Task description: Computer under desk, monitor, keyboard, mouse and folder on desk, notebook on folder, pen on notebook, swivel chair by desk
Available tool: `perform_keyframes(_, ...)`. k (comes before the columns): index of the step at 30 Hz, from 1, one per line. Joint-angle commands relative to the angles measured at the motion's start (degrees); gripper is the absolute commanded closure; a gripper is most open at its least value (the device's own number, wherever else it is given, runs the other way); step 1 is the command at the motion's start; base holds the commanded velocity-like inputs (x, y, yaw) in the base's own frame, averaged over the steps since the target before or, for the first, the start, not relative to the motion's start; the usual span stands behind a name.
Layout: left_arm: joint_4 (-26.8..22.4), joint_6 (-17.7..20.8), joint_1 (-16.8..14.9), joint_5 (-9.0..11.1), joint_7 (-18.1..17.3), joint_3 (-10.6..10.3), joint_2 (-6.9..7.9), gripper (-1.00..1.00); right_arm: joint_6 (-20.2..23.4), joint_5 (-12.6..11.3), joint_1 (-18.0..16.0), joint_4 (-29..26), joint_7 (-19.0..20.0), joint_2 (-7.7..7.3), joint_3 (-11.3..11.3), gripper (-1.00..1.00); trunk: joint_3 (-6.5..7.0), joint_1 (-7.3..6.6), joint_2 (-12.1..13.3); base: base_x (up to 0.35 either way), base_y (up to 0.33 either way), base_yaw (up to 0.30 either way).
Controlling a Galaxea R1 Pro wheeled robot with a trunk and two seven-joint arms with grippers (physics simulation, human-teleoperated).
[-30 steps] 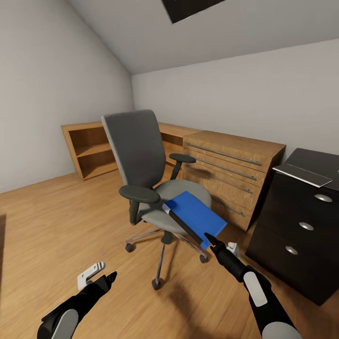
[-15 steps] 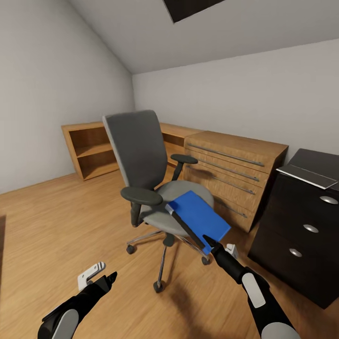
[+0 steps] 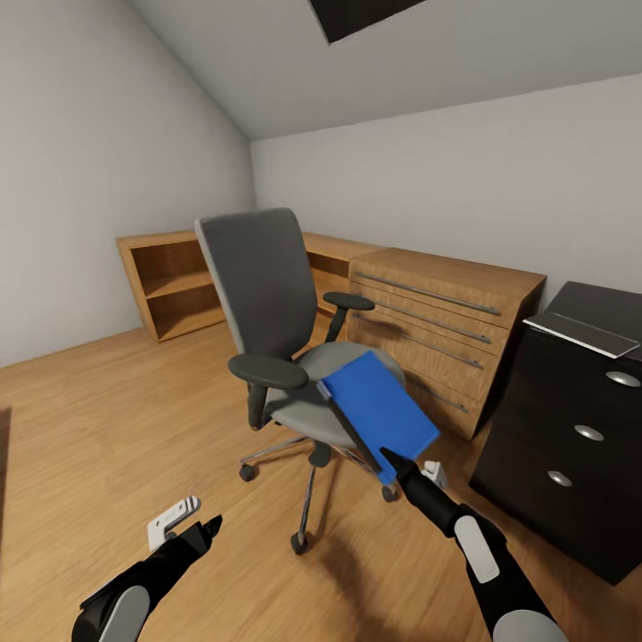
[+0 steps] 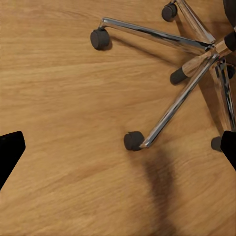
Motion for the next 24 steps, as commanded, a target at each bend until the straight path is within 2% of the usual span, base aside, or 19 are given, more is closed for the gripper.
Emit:
perform_keyframes(1, 0.11, 0.16, -0.03, 0.57, 0.51, -0.02, 0.02, -1.00, 0.44, -0.12, -0.03, 0.01, 0.08, 0.07, -0.17, 1.00, -0.06, -0.01, -0.02, 0.000, 0.000, 0.000)
perform_keyframes(13, 0.36, 0.16, -0.04, 0.56, 0.51, -0.08, 0.02, -1.00, 0.43, -0.12, -0.03, 0.01, 0.12, -0.11, -0.14, 1.00, -0.06, -0.01, -0.02, 0.000, 0.000, 0.000)
perform_keyframes(24, 0.36, 0.07, -0.04, 0.43, 0.62, -0.11, 0.01, -1.00, 0.39, -0.18, -0.03, 0.01, 0.52, -0.27, -0.23, 1.00, 2.38, -0.29, 0.12, 0.000, 0.000, 0.000)
